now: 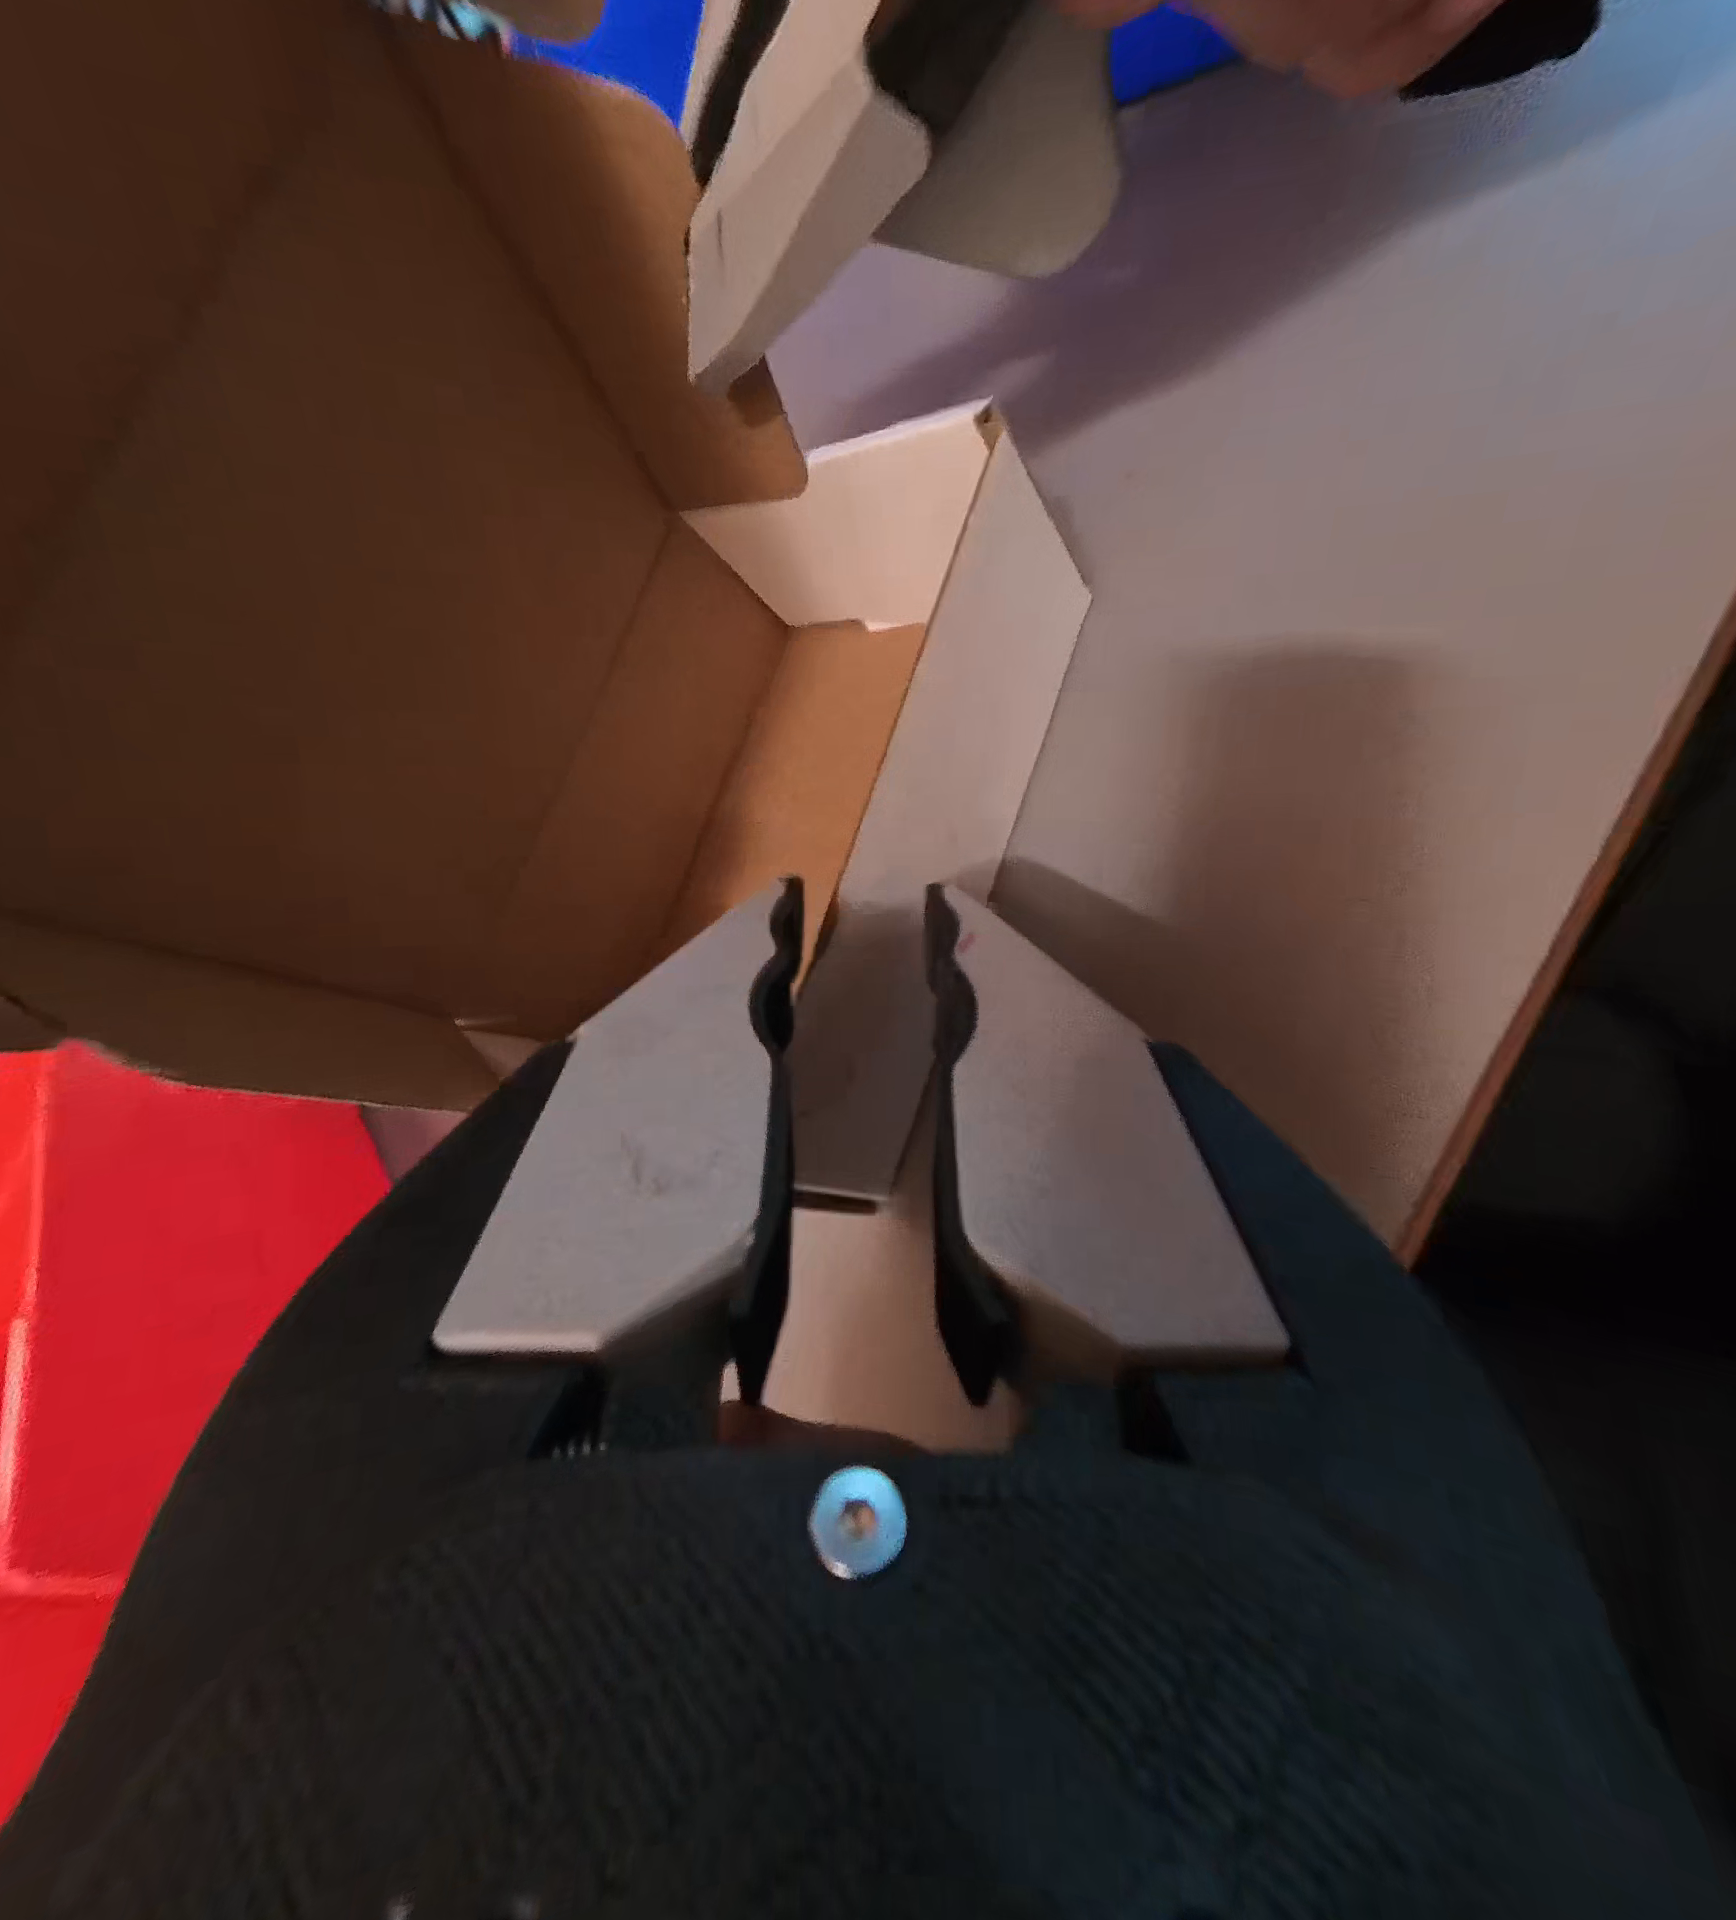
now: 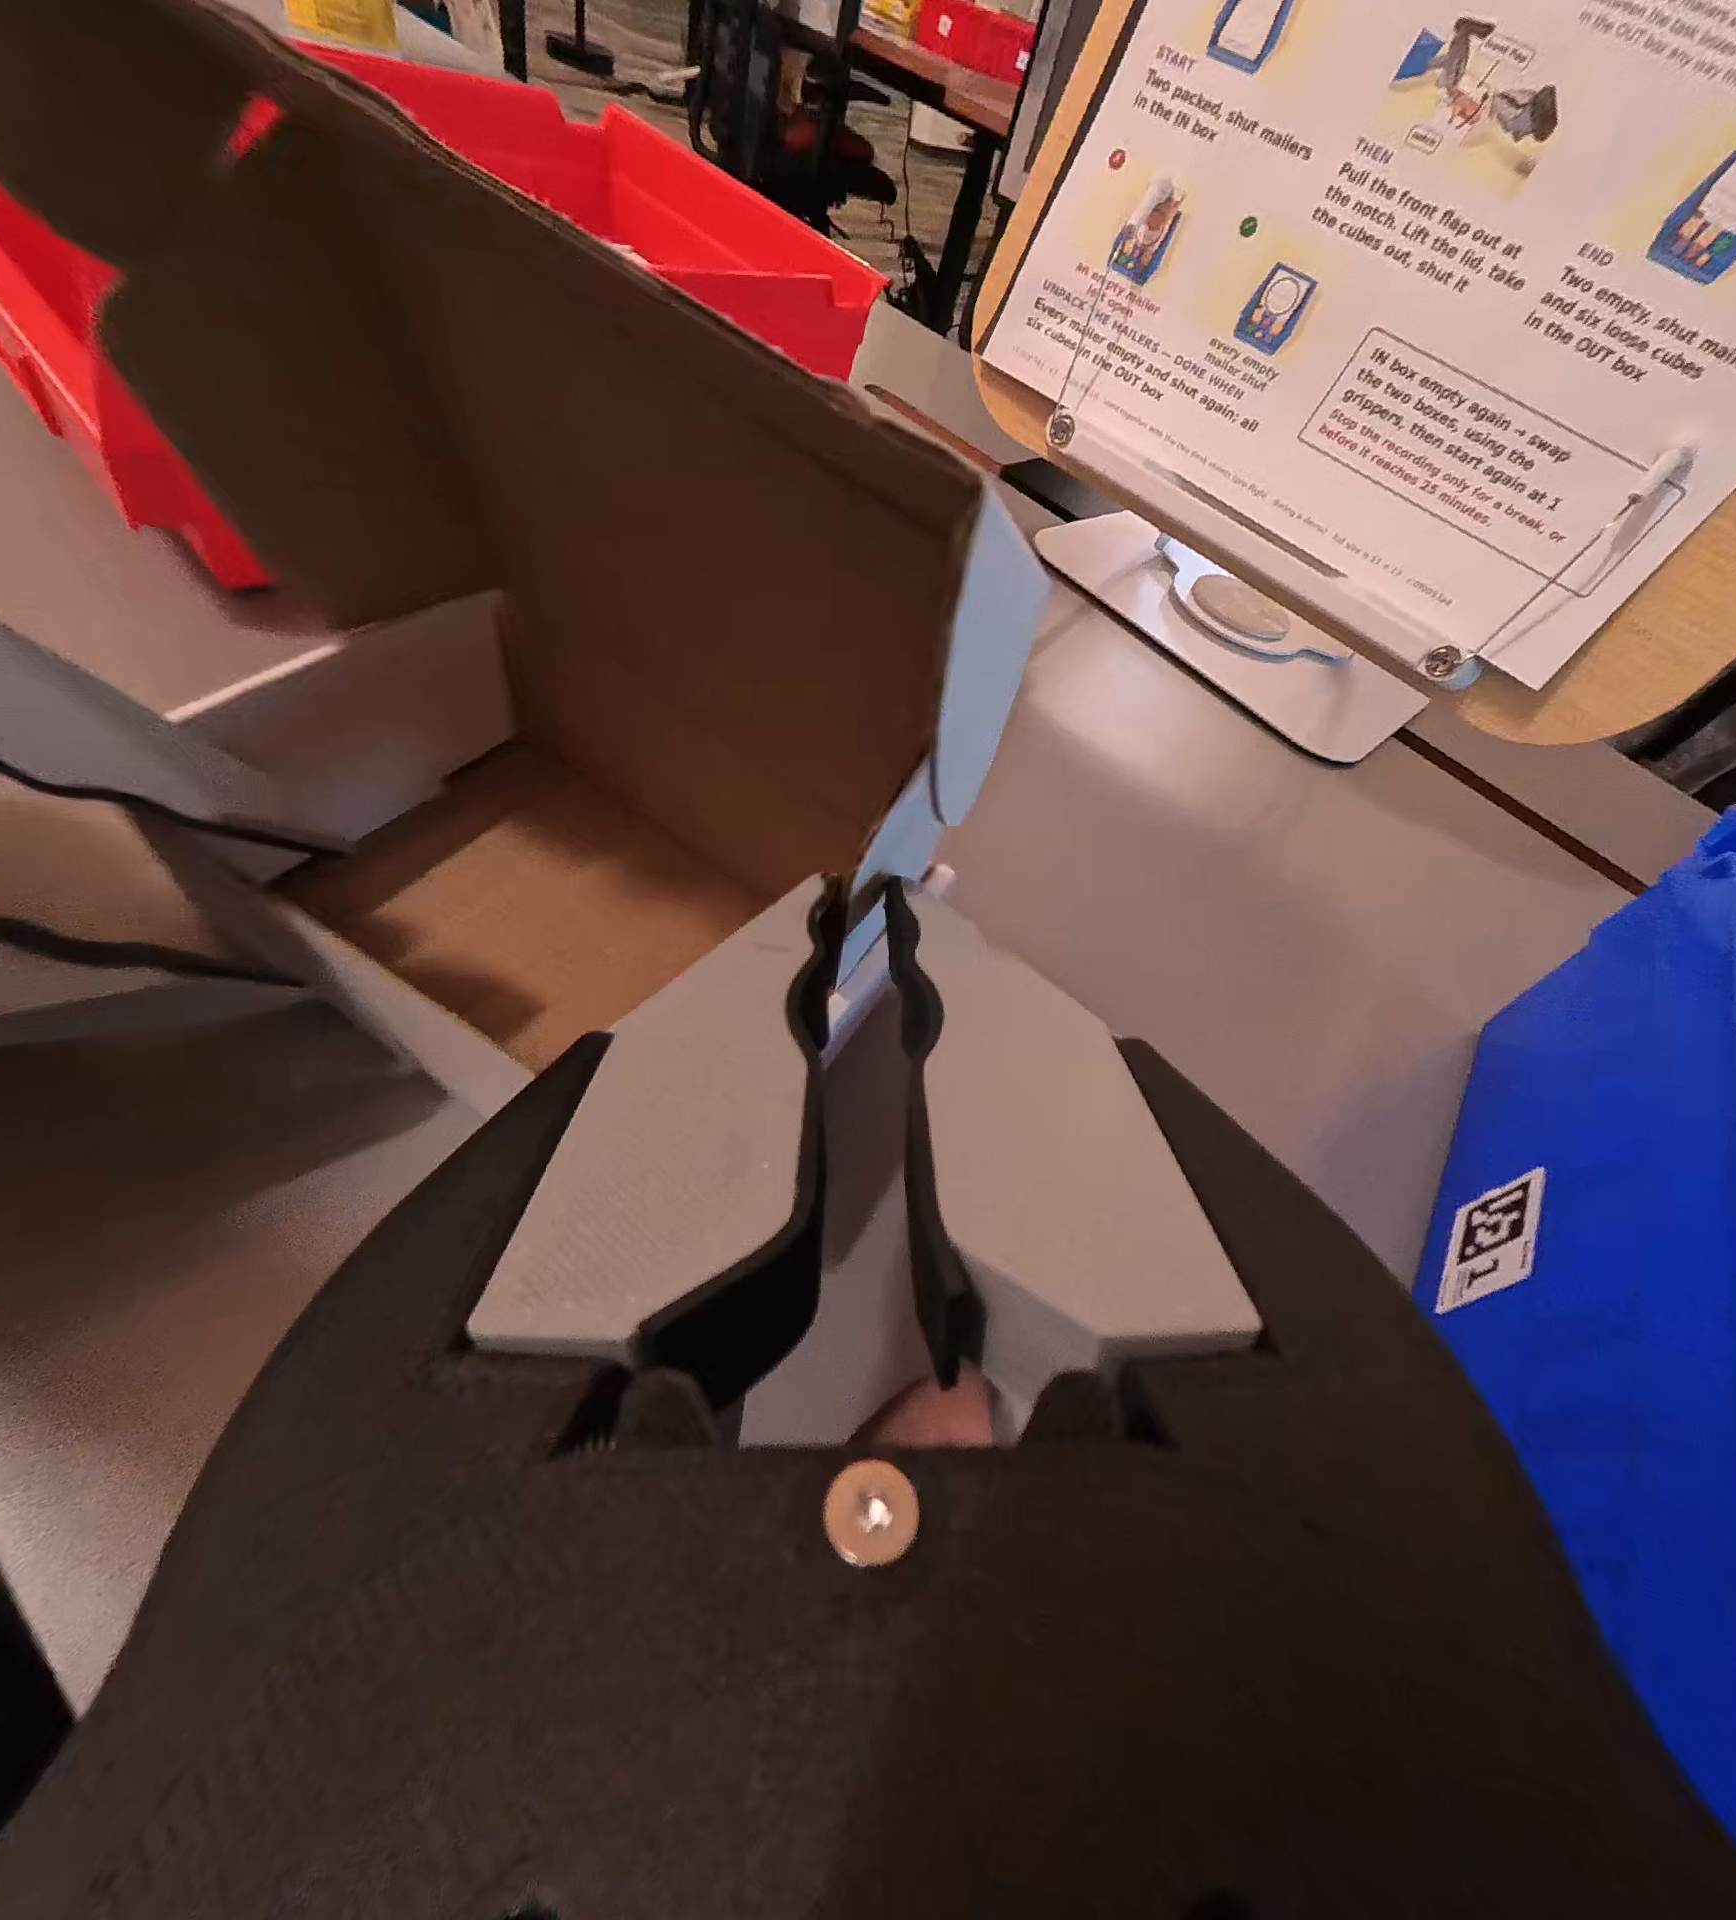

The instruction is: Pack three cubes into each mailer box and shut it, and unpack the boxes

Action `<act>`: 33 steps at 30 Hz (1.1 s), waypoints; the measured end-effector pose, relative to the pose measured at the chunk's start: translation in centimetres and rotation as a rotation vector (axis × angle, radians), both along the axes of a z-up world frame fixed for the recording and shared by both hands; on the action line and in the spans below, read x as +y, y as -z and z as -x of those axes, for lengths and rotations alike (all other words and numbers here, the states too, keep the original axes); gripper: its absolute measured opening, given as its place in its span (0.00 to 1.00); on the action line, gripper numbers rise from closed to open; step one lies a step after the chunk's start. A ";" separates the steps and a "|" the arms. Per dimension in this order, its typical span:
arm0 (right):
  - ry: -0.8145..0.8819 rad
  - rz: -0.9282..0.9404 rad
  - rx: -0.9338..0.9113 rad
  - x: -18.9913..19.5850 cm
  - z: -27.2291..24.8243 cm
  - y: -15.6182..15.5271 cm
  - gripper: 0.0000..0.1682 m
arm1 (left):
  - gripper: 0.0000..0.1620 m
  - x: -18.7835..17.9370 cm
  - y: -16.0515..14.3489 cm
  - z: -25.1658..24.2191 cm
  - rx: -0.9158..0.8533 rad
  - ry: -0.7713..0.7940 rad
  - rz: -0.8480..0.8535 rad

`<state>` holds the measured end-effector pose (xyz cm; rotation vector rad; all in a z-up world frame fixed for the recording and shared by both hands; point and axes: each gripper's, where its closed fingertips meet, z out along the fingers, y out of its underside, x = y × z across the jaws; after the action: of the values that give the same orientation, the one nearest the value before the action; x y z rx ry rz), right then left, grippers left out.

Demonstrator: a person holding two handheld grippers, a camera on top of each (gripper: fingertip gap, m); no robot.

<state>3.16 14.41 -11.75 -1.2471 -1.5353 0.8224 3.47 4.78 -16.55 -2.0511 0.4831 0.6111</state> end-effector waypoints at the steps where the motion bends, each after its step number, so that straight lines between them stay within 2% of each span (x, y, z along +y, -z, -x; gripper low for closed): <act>1: 0.011 -0.014 0.000 0.2 0.0 0.0 0.02 | 0.14 -0.2 -0.9 -0.5 0.025 0.013 -0.039; 5: 0.034 -0.084 -0.002 0.2 0.2 -0.2 0.02 | 0.08 -2.0 -6.1 -1.7 -0.007 0.029 -0.233; 7: 0.047 -0.088 0.002 0.1 0.2 -0.3 0.02 | 0.05 -3.4 -7.9 0.7 -0.048 -0.097 -0.273; 8: 0.044 -0.077 0.005 0.0 0.2 -0.4 0.01 | 0.01 -4.1 -8.3 2.0 -0.078 -0.158 -0.276; 11: 0.043 -0.049 0.009 -0.3 0.2 -0.5 0.01 | 0.00 -5.0 -7.5 2.8 -0.196 -0.196 -0.211; 17: 0.052 -0.066 -0.010 -0.3 0.0 -0.9 0.01 | 0.07 -6.1 -7.2 3.0 -0.170 -0.265 -0.214; 23: 0.053 -0.040 -0.004 -0.6 0.0 -1.6 0.00 | 0.12 -3.9 -5.4 5.2 -0.237 -0.322 -0.150; 27: 0.067 -0.064 -0.013 -0.2 -0.1 -1.2 0.01 | 0.05 -3.1 -6.0 6.8 -0.289 -0.345 -0.151; 33: 0.087 -0.067 -0.013 0.1 -0.1 -1.3 0.02 | 0.05 -1.7 -7.4 6.7 -0.449 -0.320 -0.207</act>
<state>3.23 14.55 -10.48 -1.2631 -1.4957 0.7027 -3.20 3.08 -9.15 -1.9981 -0.1667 0.3471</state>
